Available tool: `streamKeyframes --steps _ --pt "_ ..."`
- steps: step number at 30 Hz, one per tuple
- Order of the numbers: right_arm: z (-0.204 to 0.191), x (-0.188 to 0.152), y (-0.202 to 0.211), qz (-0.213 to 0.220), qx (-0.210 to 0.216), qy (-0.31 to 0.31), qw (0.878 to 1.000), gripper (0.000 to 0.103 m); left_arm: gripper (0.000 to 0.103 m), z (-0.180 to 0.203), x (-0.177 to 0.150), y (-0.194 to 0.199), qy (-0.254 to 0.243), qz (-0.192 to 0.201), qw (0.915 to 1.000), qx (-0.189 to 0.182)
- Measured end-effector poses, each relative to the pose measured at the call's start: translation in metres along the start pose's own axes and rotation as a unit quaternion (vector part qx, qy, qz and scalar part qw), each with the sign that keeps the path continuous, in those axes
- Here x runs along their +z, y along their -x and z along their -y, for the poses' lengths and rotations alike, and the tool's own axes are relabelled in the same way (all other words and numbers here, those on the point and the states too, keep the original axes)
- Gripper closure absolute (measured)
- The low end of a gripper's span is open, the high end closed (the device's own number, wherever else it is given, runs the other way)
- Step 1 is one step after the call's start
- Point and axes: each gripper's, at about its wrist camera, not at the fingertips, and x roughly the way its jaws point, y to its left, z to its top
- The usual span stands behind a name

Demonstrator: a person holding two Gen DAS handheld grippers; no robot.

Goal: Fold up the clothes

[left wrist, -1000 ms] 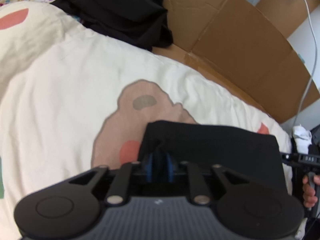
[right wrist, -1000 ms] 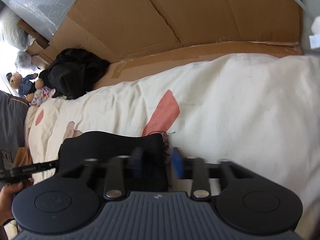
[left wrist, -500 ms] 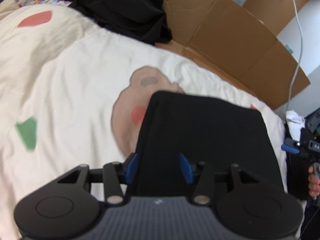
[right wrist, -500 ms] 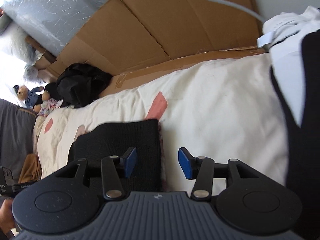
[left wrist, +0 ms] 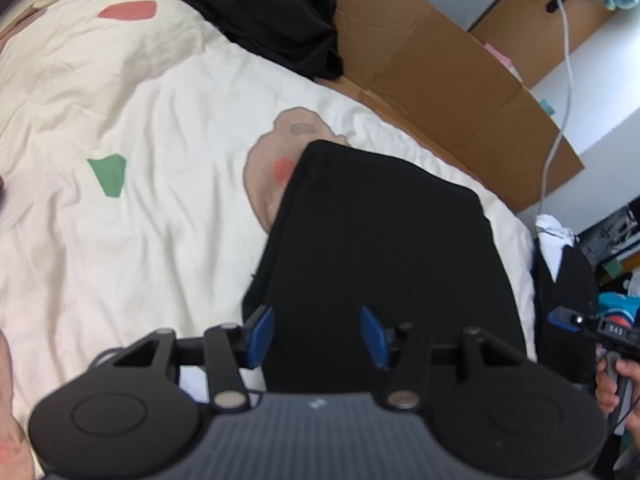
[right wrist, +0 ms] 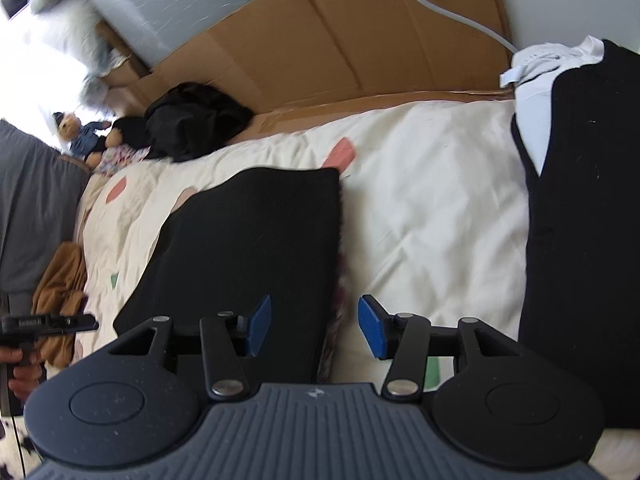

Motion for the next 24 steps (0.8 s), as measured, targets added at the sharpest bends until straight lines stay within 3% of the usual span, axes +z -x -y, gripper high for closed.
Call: streamKeyframes --steps 4,10,14,17,21,24 --pt "-0.011 -0.012 -0.002 -0.010 0.002 0.017 1.000 0.049 0.050 -0.004 -0.017 -0.001 -0.011 0.011 0.9999 -0.002" --pt "-0.020 -0.025 -0.003 -0.029 -0.001 0.046 0.999 0.049 0.050 -0.020 -0.038 -0.009 0.017 0.004 0.9998 -0.011" --pt "-0.020 -0.039 -0.009 -0.049 -0.009 0.054 0.997 0.049 0.051 -0.026 -0.052 -0.014 0.014 0.007 0.9999 0.003" --pt "-0.014 -0.049 -0.018 -0.067 -0.023 0.038 0.997 0.049 0.052 -0.029 -0.062 -0.023 0.012 -0.013 0.9997 0.013" --pt "-0.009 -0.057 -0.026 -0.086 -0.020 0.028 0.996 0.050 0.068 -0.027 -0.070 -0.032 0.005 -0.026 0.9996 0.007" --pt "-0.011 -0.061 -0.031 -0.095 -0.020 0.042 0.994 0.050 0.068 -0.026 -0.070 -0.039 0.014 -0.027 0.9995 0.001"
